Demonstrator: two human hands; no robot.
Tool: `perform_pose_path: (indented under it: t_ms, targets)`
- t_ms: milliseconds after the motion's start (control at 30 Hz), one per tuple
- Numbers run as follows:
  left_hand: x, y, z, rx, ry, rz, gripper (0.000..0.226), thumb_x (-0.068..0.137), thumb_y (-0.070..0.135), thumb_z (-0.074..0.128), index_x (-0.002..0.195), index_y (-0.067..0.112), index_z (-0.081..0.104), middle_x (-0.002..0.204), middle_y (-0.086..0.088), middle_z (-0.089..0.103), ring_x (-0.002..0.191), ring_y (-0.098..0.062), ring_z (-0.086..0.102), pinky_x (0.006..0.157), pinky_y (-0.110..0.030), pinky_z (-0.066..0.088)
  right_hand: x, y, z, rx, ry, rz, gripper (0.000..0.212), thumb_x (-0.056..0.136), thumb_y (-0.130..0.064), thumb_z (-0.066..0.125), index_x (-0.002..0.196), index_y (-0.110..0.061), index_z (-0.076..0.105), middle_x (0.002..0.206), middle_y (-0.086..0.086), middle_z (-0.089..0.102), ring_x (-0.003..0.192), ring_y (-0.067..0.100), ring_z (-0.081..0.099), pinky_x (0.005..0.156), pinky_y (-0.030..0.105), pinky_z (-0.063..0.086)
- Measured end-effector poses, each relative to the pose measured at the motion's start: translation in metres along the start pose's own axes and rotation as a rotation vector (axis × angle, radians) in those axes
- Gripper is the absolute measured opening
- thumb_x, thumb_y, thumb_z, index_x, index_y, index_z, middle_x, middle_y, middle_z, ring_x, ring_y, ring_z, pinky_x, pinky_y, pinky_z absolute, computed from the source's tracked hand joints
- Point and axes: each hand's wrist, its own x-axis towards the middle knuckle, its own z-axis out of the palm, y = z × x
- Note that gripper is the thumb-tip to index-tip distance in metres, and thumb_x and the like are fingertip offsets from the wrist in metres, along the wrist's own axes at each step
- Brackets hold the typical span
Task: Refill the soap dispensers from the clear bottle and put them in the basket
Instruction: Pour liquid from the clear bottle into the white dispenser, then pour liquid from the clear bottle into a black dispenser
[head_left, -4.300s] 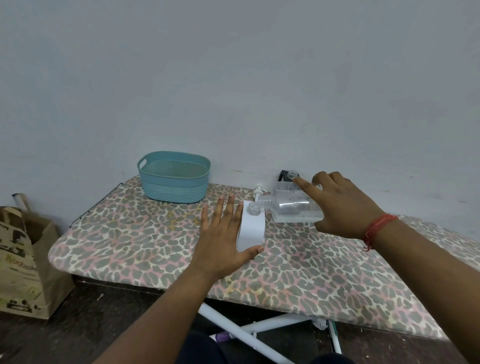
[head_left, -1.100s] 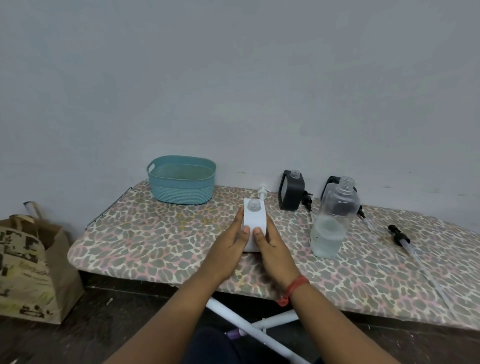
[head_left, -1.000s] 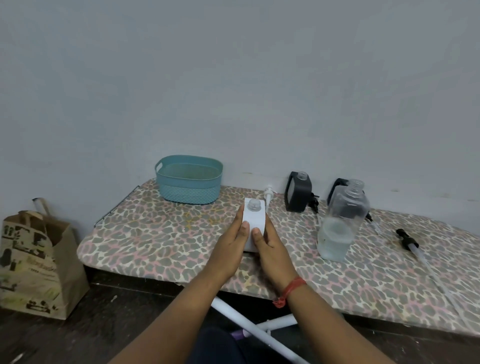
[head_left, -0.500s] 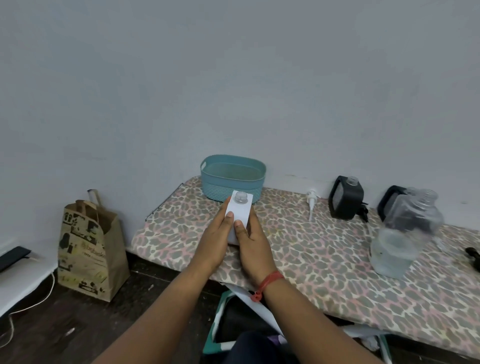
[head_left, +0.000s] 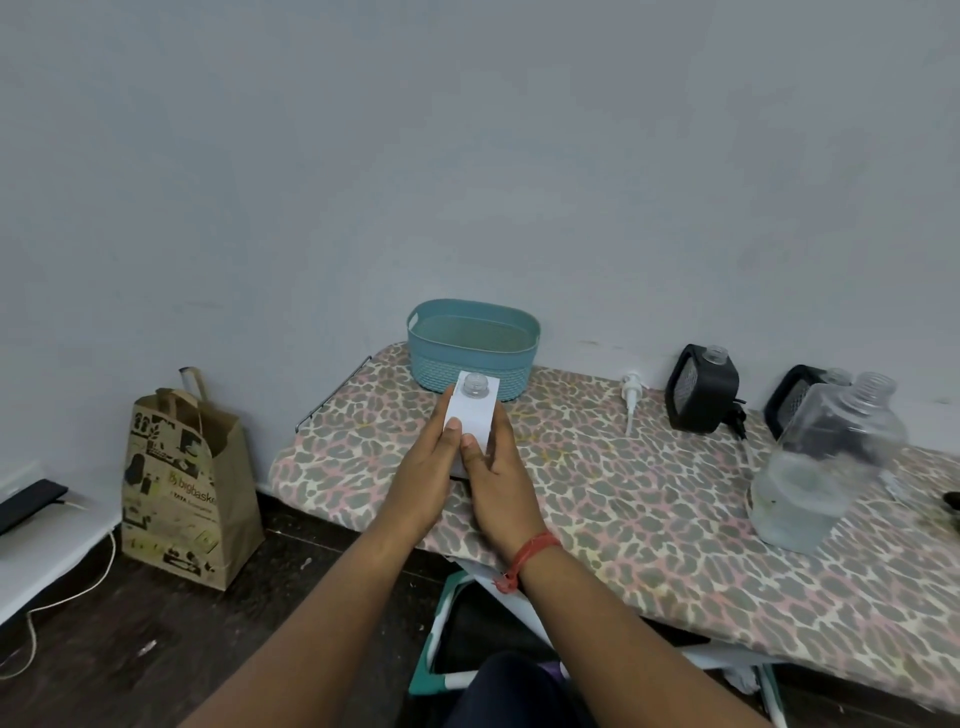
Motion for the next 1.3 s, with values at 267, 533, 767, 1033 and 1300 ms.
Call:
perform_pose_path:
  t_ms: [267, 533, 767, 1033, 1300]
  targets:
    - [-0.033, 0.025, -0.005, 0.121, 0.161, 0.139, 0.049, 0.104, 0.054, 0.043, 0.15, 0.054, 0.027, 0.147, 0.045, 0.025, 0.127, 0.036, 0.023, 0.095, 0.01, 0.021, -0.022, 0.003, -0.036, -0.099, -0.002, 0.077, 0.07, 0.101, -0.046, 0.048, 0.159, -0.034, 0.01, 0.165, -0.011, 0.016, 0.151, 0.008, 0.019, 0.123, 0.034, 0.021]
    - [-0.053, 0.07, 0.063, 0.364, -0.072, 0.435, 0.06, 0.101, 0.059, 0.04, 0.155, 0.054, 0.016, 0.163, 0.037, 0.015, 0.151, 0.008, 0.016, 0.118, -0.009, 0.015, -0.045, -0.001, -0.12, -0.136, 0.144, 0.052, 0.069, 0.101, -0.046, 0.047, 0.159, -0.033, 0.011, 0.165, -0.014, 0.014, 0.15, 0.005, 0.017, 0.124, 0.031, 0.018]
    - [-0.03, 0.074, 0.155, 0.211, -0.299, 0.218, 0.059, 0.102, 0.06, 0.042, 0.156, 0.051, 0.019, 0.152, 0.046, 0.011, 0.139, 0.027, 0.014, 0.115, -0.015, 0.015, -0.035, 0.009, -0.177, -0.145, 0.274, 0.104, 0.068, 0.102, -0.046, 0.046, 0.16, -0.029, 0.012, 0.166, -0.008, 0.018, 0.151, 0.009, 0.019, 0.123, 0.032, 0.02]
    - [0.033, 0.054, 0.233, 0.015, -0.312, -0.063, 0.06, 0.106, 0.054, 0.037, 0.161, 0.038, 0.019, 0.168, 0.013, 0.02, 0.14, 0.005, 0.023, 0.111, -0.02, 0.019, 0.025, 0.042, -0.203, -0.176, 0.467, 0.203, 0.073, 0.102, -0.044, 0.046, 0.16, -0.025, 0.005, 0.168, -0.006, 0.007, 0.153, 0.01, 0.01, 0.118, 0.023, 0.013]
    - [0.094, 0.031, 0.272, -0.061, -0.308, -0.132, 0.067, 0.102, 0.063, 0.034, 0.162, 0.035, 0.021, 0.163, 0.016, 0.029, 0.129, 0.009, 0.03, 0.085, 0.0, 0.023, 0.077, 0.074, -0.221, -0.064, 0.687, 0.309, 0.08, 0.092, -0.007, 0.053, 0.158, -0.023, 0.012, 0.165, -0.003, 0.02, 0.15, 0.016, 0.024, 0.121, 0.035, 0.029]
